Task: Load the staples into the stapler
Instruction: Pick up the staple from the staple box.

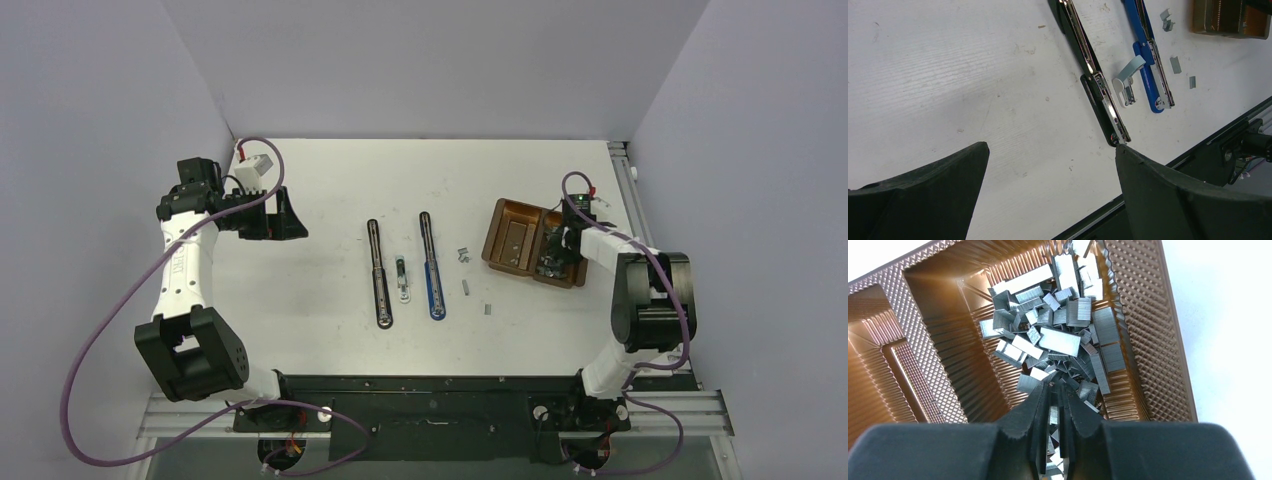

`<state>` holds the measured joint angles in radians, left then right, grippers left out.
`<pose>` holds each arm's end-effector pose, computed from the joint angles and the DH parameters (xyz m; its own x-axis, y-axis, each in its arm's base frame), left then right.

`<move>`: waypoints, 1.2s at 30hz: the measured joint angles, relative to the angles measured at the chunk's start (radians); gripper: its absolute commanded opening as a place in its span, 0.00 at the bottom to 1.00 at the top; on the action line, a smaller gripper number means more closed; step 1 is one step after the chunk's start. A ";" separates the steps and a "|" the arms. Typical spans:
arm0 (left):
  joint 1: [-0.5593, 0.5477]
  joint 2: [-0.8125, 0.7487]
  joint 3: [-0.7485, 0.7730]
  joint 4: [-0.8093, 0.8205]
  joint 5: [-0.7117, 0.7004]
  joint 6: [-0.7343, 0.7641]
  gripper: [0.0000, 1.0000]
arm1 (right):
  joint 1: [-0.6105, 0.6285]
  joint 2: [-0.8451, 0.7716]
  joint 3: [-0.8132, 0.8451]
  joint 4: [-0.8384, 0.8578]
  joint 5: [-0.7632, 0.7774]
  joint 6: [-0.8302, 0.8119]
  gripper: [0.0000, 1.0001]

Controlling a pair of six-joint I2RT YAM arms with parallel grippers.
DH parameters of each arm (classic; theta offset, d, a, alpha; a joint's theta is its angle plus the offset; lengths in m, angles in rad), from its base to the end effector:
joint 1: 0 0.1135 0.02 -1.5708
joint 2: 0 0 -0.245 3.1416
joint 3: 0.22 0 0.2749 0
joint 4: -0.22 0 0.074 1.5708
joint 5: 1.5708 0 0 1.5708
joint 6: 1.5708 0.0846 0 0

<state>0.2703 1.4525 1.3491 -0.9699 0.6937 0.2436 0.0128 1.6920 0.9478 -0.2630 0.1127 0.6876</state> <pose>0.3329 0.0361 0.2666 -0.8005 -0.0293 -0.5987 0.2904 0.8548 -0.4302 0.3721 -0.0048 0.0855 -0.6231 0.6227 -0.4732 0.5731 0.7753 0.2656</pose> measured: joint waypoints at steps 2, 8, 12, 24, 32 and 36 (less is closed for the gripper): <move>0.000 0.000 0.000 0.000 0.000 0.000 0.96 | 0.000 -0.004 -0.002 -0.002 -0.002 0.001 0.09; 0.000 0.000 0.000 0.000 0.000 0.000 0.96 | 0.000 -0.050 -0.013 -0.039 -0.017 0.000 0.09; 0.000 0.000 0.000 -0.001 0.003 0.000 0.96 | 0.000 -0.108 -0.013 -0.057 -0.024 -0.002 0.09; 0.000 0.000 0.000 -0.001 0.008 0.000 0.96 | 0.008 -0.170 -0.013 -0.101 -0.048 -0.006 0.09; 0.000 0.000 0.000 -0.001 0.020 -0.004 0.96 | 0.171 -0.381 -0.008 -0.188 -0.054 -0.011 0.09; 0.000 0.000 0.000 -0.001 0.020 -0.004 0.96 | 0.311 -0.428 -0.006 -0.215 -0.068 0.007 0.09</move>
<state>0.2703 1.4525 1.3491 -0.9707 0.7136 0.2398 0.3233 1.2644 0.9413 -0.4782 0.0452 0.6945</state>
